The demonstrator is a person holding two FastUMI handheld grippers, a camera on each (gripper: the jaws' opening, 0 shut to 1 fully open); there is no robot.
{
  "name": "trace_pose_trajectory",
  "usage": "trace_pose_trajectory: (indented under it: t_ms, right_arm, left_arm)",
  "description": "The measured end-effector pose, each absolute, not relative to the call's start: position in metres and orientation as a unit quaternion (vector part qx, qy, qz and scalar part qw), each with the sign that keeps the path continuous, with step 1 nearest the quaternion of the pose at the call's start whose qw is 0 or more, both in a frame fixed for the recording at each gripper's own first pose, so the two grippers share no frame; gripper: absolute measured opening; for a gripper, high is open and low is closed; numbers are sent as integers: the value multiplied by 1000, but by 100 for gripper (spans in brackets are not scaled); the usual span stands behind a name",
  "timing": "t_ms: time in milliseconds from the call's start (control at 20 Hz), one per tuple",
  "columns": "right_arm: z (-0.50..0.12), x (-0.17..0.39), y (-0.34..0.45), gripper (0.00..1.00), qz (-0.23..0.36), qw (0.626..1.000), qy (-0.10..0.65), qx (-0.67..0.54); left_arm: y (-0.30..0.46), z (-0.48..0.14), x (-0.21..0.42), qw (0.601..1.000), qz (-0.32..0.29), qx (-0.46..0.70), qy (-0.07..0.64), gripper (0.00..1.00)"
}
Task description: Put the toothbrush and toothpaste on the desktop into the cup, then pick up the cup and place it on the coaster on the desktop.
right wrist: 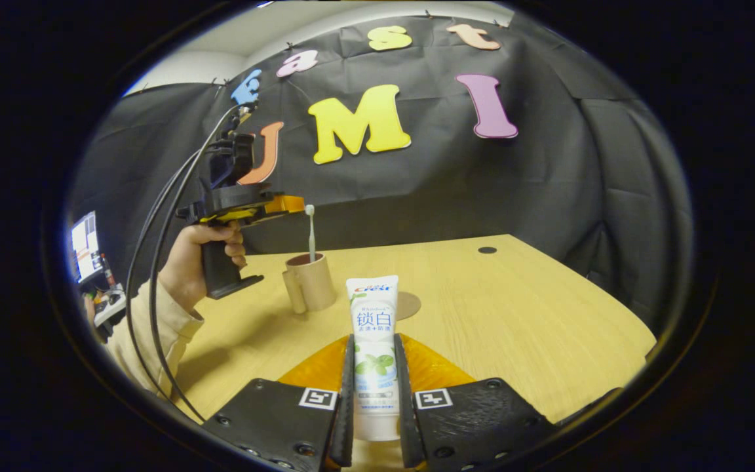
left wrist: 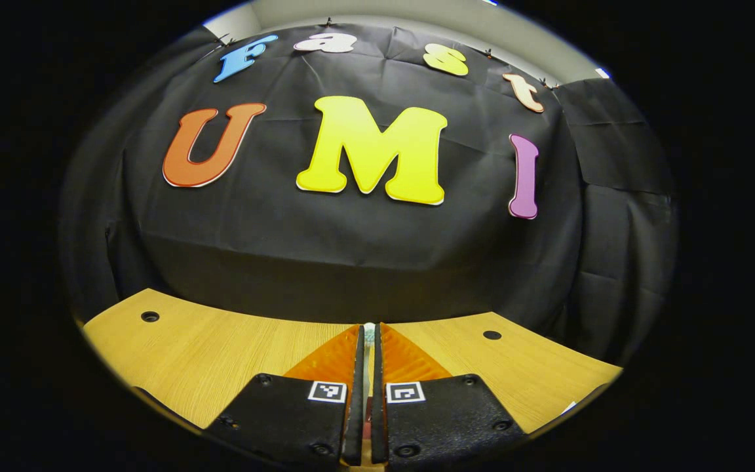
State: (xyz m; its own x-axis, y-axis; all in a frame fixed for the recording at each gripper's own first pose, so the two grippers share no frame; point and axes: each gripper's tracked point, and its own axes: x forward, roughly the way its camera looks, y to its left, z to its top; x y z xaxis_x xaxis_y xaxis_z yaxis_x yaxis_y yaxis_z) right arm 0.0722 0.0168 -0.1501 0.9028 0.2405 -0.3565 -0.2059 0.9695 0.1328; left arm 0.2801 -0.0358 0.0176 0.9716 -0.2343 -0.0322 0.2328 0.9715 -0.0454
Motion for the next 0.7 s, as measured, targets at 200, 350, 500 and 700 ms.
trace_pose_trajectory:
  t_ms: [200, 350, 500, 700]
  right_arm:
    - [-141, 76, 24, 29, 113, 977, 179, 33]
    - [-128, 88, 33, 28, 113, 980, 163, 20]
    - [-107, 107, 49, 28, 123, 980, 152, 33]
    - [-64, 145, 83, 28, 150, 978, 130, 67]
  left_arm:
    - [-35, 15, 267, 990, -134, -26, 25, 41]
    - [-26, 10, 259, 992, -119, -15, 25, 69]
    - [-13, 6, 248, 994, -103, -3, 36, 75]
    - [4, 13, 223, 995, -93, 3, 39, 76]
